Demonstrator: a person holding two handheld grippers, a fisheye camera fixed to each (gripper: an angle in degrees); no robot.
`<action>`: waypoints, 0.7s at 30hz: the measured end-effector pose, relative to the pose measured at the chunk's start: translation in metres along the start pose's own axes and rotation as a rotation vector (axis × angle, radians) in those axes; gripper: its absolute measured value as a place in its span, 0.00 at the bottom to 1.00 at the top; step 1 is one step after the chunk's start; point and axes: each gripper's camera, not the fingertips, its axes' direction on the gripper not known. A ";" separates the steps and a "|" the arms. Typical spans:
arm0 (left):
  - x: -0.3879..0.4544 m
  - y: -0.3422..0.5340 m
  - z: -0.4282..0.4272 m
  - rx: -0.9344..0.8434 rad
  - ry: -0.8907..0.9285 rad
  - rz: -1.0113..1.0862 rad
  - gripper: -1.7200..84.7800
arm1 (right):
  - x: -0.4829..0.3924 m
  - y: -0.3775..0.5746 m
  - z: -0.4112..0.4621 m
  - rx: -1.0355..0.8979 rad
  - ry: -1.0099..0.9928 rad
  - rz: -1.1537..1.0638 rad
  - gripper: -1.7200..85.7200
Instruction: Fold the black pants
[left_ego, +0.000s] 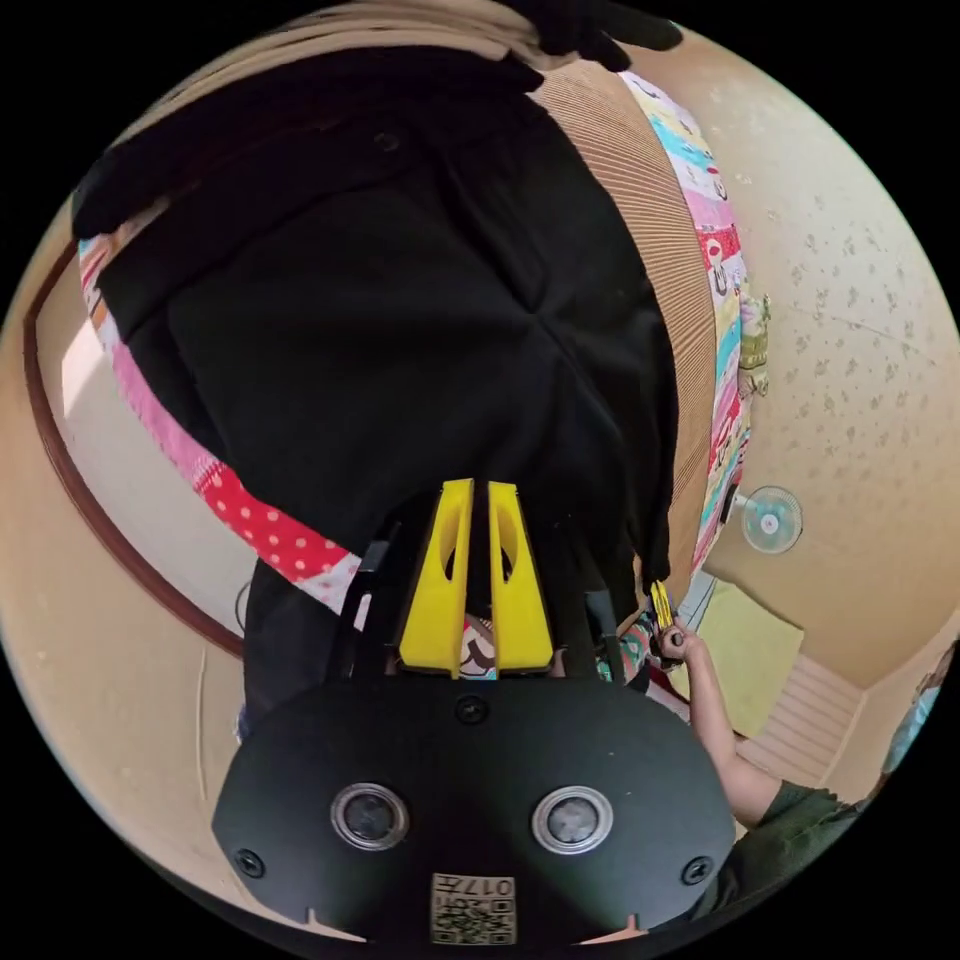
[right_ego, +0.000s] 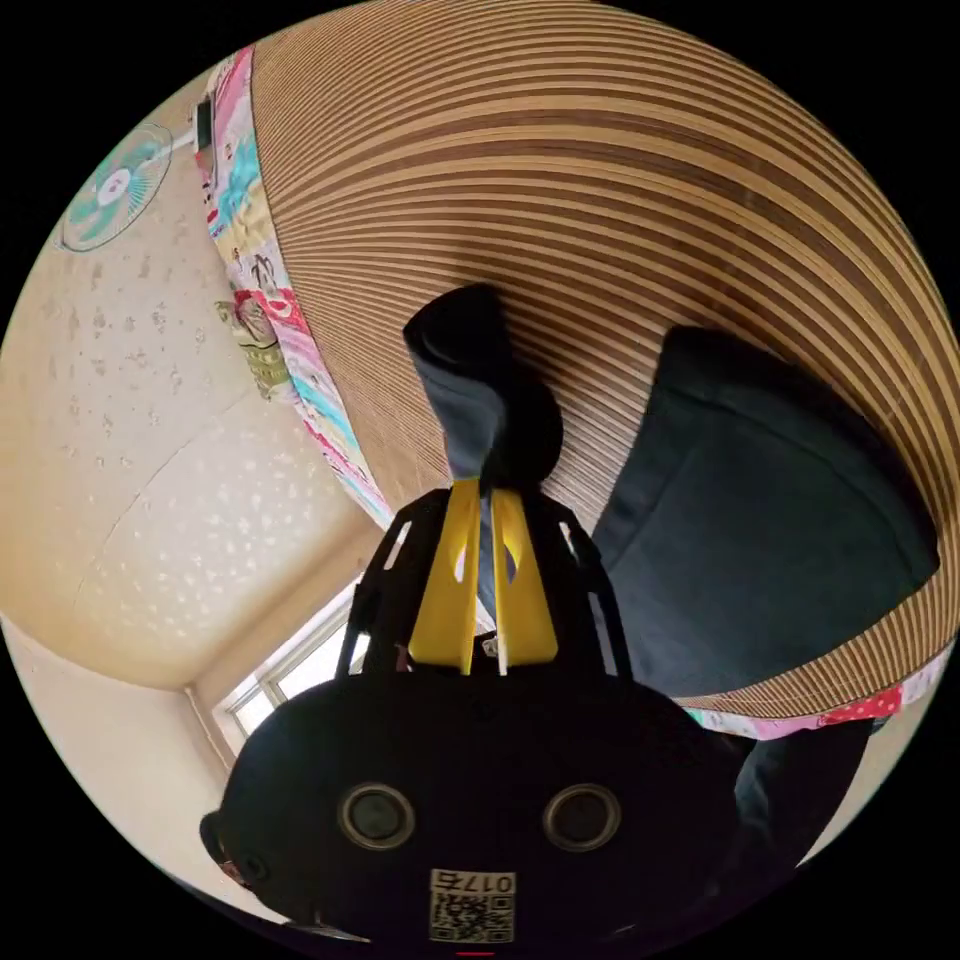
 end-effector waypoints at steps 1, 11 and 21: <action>-0.007 0.006 0.003 -0.001 0.005 -0.019 0.06 | -0.032 -0.005 -0.001 -0.012 -0.035 -0.077 0.05; -0.054 0.004 -0.031 0.231 0.003 -0.223 0.14 | -0.140 -0.010 -0.034 -0.175 -0.122 -0.496 0.04; -0.127 0.015 -0.066 0.510 0.174 -0.467 0.17 | 0.135 0.085 -0.163 -0.006 0.278 0.052 0.13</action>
